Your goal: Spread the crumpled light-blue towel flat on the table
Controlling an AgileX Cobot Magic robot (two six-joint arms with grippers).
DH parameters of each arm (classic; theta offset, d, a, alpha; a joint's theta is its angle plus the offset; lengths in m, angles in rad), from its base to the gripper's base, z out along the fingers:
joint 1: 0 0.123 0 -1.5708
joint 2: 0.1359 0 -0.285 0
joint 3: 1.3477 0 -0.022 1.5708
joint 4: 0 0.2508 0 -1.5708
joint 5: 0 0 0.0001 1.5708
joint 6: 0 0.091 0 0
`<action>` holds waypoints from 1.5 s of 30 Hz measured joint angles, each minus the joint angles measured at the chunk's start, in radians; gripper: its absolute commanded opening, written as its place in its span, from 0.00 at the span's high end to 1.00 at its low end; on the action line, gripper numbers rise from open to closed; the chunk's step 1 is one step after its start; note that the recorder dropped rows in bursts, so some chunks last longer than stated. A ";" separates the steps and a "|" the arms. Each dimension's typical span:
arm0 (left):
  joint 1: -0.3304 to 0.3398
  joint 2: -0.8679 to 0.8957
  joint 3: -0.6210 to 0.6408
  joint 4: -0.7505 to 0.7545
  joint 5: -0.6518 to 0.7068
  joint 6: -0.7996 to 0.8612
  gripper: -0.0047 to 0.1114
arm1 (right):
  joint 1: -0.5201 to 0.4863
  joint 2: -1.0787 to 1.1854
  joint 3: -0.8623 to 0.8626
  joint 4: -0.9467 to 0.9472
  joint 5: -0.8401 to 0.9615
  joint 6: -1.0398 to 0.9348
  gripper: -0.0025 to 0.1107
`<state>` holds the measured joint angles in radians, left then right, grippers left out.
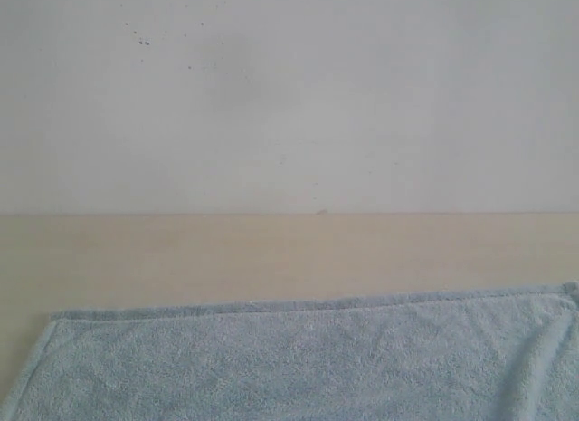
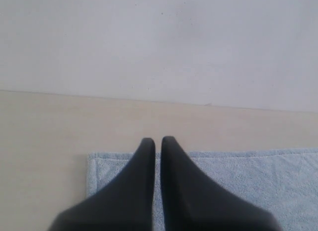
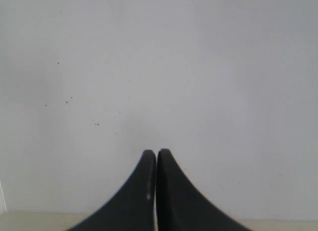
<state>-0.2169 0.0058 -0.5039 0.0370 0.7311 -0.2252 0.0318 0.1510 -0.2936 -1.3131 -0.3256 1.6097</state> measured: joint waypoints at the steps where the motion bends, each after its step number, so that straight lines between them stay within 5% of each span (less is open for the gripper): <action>1: 0.000 0.000 0.000 0.000 0.000 0.000 0.93 | 0.000 0.000 0.000 -0.068 0.000 0.046 0.98; 6: 0.000 0.000 0.000 0.000 0.000 0.000 0.93 | 0.000 0.000 0.010 -0.376 -0.017 0.404 0.98; 16: 0.000 0.000 0.000 0.000 0.000 0.000 0.93 | 0.000 0.000 0.016 -0.421 0.058 0.450 0.98; 19: 0.000 0.000 0.000 0.000 0.000 0.000 0.93 | 0.000 0.000 0.016 -0.226 0.088 0.235 0.98; 24: 0.000 0.000 0.000 0.000 0.000 0.000 0.93 | 0.000 0.000 0.016 0.439 0.047 -0.529 0.98; 27: 0.000 0.000 0.000 0.000 0.000 0.000 0.93 | 0.000 0.000 0.016 0.634 0.011 -0.754 0.98; 45: 0.000 0.000 0.000 0.000 0.000 0.000 0.93 | 0.000 0.000 0.086 0.775 -0.015 -0.850 0.98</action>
<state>-0.2169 0.0058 -0.5039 0.0370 0.7311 -0.2252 0.0318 0.1510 -0.2075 -0.5385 -0.3402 0.7597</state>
